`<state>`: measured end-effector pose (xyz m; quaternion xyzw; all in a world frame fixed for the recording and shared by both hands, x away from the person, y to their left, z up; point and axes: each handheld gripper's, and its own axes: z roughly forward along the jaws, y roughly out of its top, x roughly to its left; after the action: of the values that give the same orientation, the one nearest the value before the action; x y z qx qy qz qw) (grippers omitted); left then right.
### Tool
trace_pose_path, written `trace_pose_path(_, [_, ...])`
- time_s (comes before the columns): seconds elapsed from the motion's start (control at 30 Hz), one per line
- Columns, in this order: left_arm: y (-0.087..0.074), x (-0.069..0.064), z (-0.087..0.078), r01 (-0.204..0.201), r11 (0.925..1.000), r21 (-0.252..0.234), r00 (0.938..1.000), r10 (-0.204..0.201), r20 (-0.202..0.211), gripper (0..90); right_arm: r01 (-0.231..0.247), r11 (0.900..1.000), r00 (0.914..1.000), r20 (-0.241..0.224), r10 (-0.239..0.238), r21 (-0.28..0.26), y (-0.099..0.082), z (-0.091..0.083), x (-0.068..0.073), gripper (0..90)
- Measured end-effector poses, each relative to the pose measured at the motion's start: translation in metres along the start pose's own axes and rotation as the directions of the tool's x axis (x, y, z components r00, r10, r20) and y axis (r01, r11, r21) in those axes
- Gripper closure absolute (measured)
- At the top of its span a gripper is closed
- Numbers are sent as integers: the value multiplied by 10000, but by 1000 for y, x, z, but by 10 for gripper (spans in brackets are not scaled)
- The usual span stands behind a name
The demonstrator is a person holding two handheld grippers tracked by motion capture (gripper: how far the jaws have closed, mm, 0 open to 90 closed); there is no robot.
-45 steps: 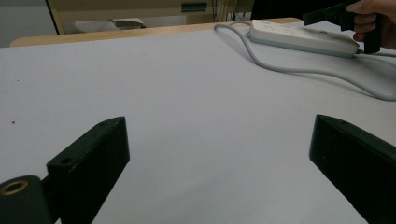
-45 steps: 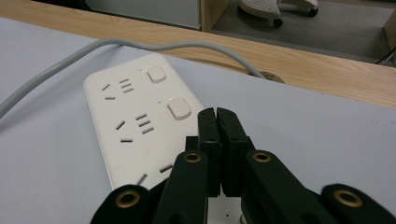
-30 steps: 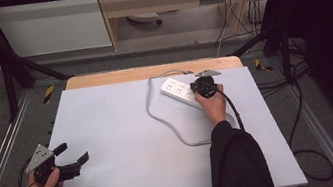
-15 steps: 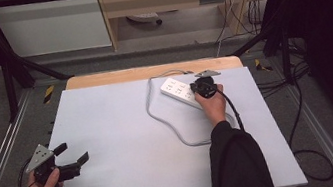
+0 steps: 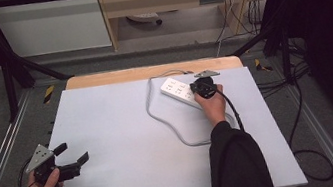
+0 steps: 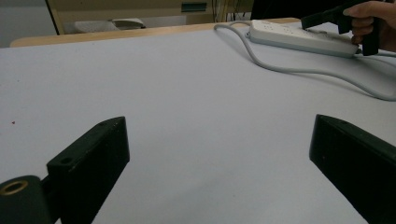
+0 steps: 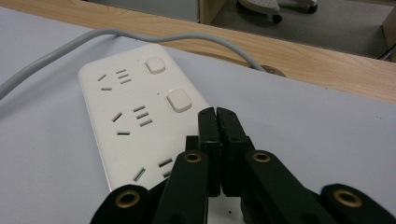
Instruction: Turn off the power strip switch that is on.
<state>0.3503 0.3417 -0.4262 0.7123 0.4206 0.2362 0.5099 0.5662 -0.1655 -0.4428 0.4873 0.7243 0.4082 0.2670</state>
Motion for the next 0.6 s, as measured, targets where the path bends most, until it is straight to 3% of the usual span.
trace_pose_path(0.6, [0,0,0,-8,10000,20,10000,8,-2,50,123,9999,9999,95,-124,61,0,0,1,900])
